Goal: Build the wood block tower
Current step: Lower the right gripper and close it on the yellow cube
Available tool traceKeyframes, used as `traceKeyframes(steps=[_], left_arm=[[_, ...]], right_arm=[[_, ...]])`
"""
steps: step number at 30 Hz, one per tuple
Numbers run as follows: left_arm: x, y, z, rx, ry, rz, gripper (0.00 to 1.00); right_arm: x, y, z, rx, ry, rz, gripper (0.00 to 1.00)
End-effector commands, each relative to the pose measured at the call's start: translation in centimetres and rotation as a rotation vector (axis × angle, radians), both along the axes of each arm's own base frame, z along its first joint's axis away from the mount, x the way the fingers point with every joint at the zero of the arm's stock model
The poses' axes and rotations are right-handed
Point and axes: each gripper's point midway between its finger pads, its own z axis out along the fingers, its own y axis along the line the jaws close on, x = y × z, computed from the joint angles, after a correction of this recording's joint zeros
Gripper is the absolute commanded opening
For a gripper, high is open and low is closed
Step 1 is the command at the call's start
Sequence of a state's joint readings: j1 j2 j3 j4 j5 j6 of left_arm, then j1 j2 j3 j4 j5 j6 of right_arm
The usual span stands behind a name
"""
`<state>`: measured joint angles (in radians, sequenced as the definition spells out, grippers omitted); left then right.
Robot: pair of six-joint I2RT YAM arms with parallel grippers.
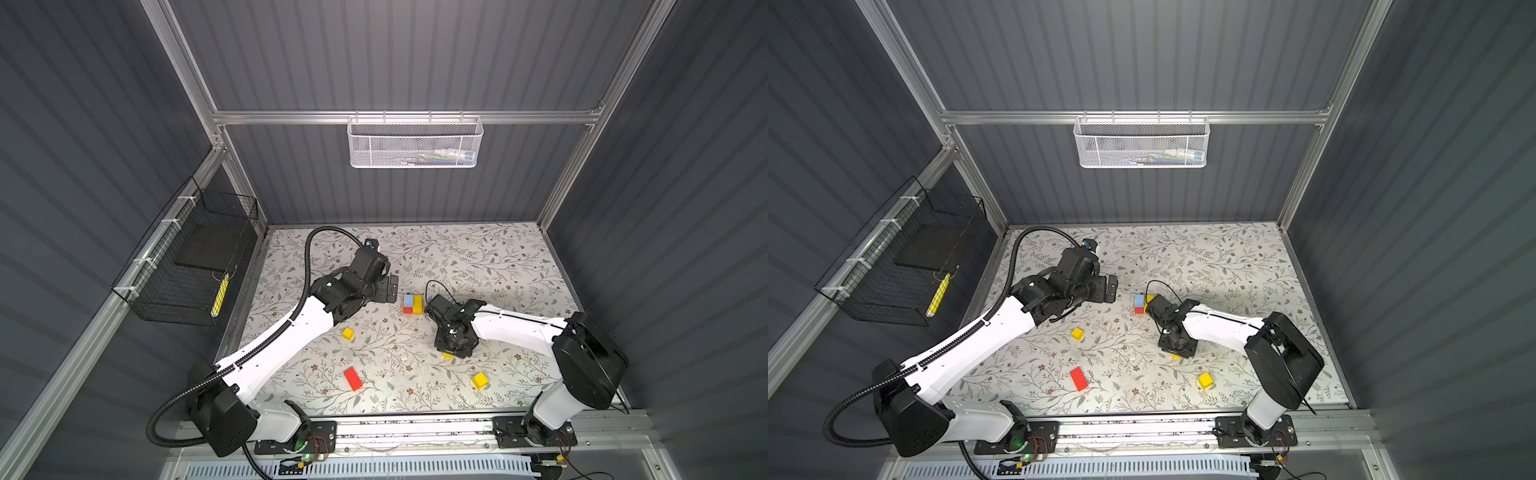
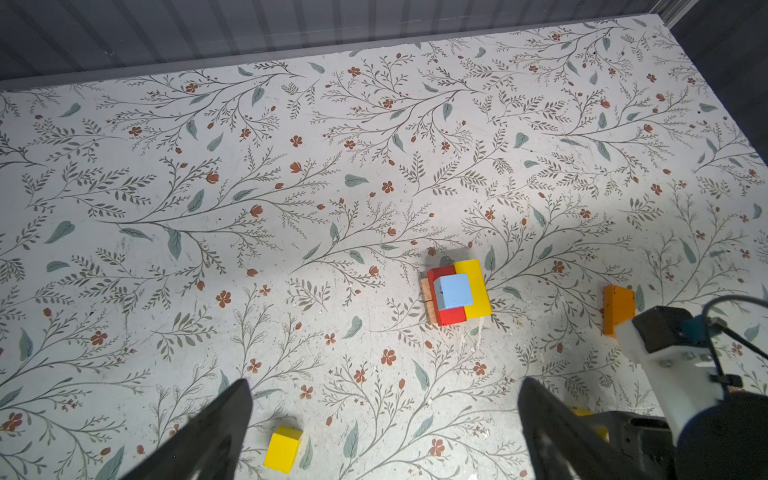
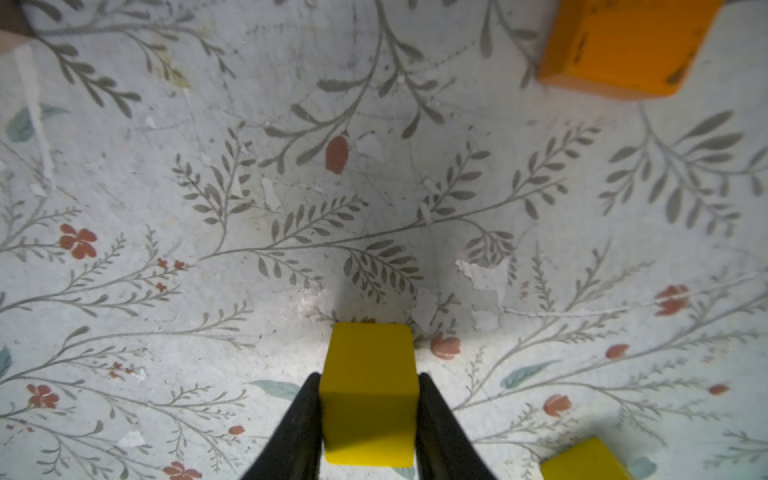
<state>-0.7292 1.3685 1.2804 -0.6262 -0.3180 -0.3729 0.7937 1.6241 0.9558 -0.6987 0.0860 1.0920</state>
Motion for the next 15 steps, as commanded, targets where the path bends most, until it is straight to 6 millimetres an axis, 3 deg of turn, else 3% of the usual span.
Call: traceKeyframes(steps=[1,6,15], left_arm=[[0.4,0.0,0.1,-0.005,-0.003,0.007,1.00],[0.5,0.0,0.0,-0.002,0.002,0.007,1.00],[0.8,0.2,-0.7,0.008,0.014,0.010,1.00]], right_arm=[[-0.3,-0.5,-0.4,-0.027,0.015,0.004,0.28],[-0.1,-0.4,-0.2,-0.029,0.012,0.023,0.21],[3.3,0.4,3.4,-0.060,-0.052,0.149,0.21]])
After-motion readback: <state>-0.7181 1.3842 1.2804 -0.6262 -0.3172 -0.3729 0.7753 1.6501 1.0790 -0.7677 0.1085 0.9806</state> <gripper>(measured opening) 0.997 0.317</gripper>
